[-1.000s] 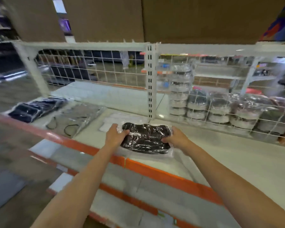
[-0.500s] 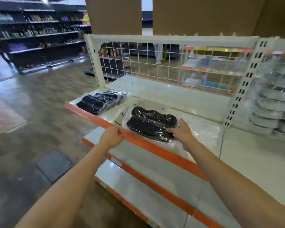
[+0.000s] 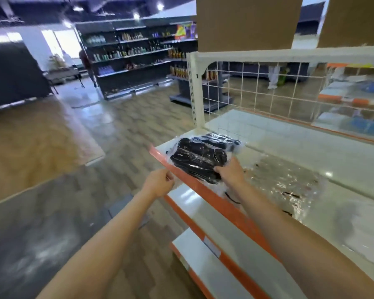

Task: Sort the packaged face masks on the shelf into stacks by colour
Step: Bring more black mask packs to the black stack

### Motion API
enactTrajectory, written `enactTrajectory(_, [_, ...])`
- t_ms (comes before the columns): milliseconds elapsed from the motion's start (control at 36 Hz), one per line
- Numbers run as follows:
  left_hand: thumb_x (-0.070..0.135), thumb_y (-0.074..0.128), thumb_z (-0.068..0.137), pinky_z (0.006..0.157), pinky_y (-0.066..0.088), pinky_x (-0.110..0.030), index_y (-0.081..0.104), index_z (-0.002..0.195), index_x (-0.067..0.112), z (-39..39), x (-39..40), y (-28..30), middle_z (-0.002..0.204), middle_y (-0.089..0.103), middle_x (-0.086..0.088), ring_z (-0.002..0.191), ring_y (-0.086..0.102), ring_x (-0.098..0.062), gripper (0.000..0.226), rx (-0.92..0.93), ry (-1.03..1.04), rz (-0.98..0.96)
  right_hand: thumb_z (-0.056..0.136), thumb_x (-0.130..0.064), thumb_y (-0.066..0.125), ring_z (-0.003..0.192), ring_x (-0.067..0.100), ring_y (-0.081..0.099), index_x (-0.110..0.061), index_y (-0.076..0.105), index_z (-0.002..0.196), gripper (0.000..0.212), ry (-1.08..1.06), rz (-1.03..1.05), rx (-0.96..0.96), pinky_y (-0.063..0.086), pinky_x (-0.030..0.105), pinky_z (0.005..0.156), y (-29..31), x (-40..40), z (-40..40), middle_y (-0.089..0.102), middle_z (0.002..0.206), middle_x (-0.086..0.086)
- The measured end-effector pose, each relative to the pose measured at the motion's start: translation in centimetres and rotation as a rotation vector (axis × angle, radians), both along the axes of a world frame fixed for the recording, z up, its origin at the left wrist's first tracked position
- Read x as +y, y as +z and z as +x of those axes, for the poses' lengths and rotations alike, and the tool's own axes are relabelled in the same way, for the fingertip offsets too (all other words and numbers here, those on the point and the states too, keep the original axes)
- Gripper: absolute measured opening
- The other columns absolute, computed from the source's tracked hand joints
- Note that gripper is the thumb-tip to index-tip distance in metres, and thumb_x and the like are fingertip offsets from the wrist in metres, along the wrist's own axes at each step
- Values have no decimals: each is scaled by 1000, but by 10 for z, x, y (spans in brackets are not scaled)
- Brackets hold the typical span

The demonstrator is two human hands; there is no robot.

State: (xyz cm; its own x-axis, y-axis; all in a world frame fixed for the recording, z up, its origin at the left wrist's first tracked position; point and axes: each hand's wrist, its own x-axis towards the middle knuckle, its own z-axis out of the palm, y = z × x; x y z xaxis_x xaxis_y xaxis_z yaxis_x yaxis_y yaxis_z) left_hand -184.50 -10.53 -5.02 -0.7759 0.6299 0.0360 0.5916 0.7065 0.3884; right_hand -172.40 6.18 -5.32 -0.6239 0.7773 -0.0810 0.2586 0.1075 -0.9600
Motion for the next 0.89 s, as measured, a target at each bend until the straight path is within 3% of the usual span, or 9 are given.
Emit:
enactTrajectory(83, [17, 55, 86, 88, 46, -31, 67, 97, 8, -39, 7, 7, 105, 68, -10, 102, 60, -27, 19, 23, 14, -17, 85, -3, 60, 81, 22, 50, -5, 41, 120, 40, -41, 70, -18, 34, 27, 55, -2, 5, -48, 53, 96, 11])
enactTrajectory(194, [17, 55, 86, 85, 44, -31, 66, 101, 9, -82, 26, 8, 105, 67, -10, 102, 60, -28, 20, 42, 6, -40, 88, -2, 56, 72, 18, 45, -11, 34, 105, 30, -56, 81, -82, 29, 25, 48, -9, 20, -97, 40, 76, -1])
enactTrajectory(361, [14, 55, 84, 88, 40, -30, 64, 101, 11, -130, 64, -5, 102, 59, -6, 101, 56, -24, 19, 4, -112, -29, 80, -3, 57, 84, 24, 54, -7, 50, 112, 33, 26, 111, -334, 37, 26, 68, -43, 32, -121, 55, 90, 10])
enactTrajectory(417, [17, 59, 82, 92, 36, -29, 59, 113, 14, -150, 80, -11, 109, 49, -6, 108, 51, -24, 31, 51, -186, -39, 80, -5, 60, 81, 22, 49, -12, 49, 112, 35, 17, 85, -347, 36, 24, 66, -46, 37, -126, 53, 89, 7])
enactTrajectory(500, [23, 66, 76, 106, 34, -40, 39, 139, 20, -178, 107, -21, 142, 29, -10, 132, 29, -29, 69, 129, -360, -172, 78, -7, 63, 82, 22, 52, -14, 49, 111, 37, 24, 74, -365, 37, 23, 57, -46, 41, -132, 57, 92, 6])
enactTrajectory(611, [32, 69, 78, 115, 17, -50, 14, 150, 27, -206, 136, -29, 158, -1, -3, 146, -1, -30, 91, 285, -599, -357, 79, -8, 64, 93, 23, 55, -16, 53, 110, 34, -36, 96, -416, 37, 24, 69, -44, 36, -136, 62, 103, 10])
enactTrajectory(667, [37, 69, 78, 115, 13, -53, 12, 150, 29, -214, 143, -33, 158, 2, -1, 146, -1, -28, 93, 311, -685, -411, 80, -7, 63, 86, 20, 56, -21, 53, 93, 22, -97, 99, -414, 36, 19, 62, -44, 25, -137, 59, 91, 5])
enactTrajectory(778, [37, 68, 78, 114, 14, -56, 15, 149, 27, -223, 152, -44, 156, 14, -1, 146, 4, -26, 89, 313, -777, -391, 83, -14, 64, 106, 30, 57, -10, 46, 124, 45, -214, 154, -467, 34, 24, 66, -47, 1, -140, 61, 111, 13])
enactTrajectory(889, [33, 65, 78, 113, 16, -57, 15, 148, 23, -226, 143, -46, 155, 17, -4, 144, 9, -28, 87, 321, -839, -358, 84, -8, 61, 106, 34, 55, -9, 44, 114, 34, -326, 182, -494, 36, 30, 71, -45, -21, -149, 57, 114, 20])
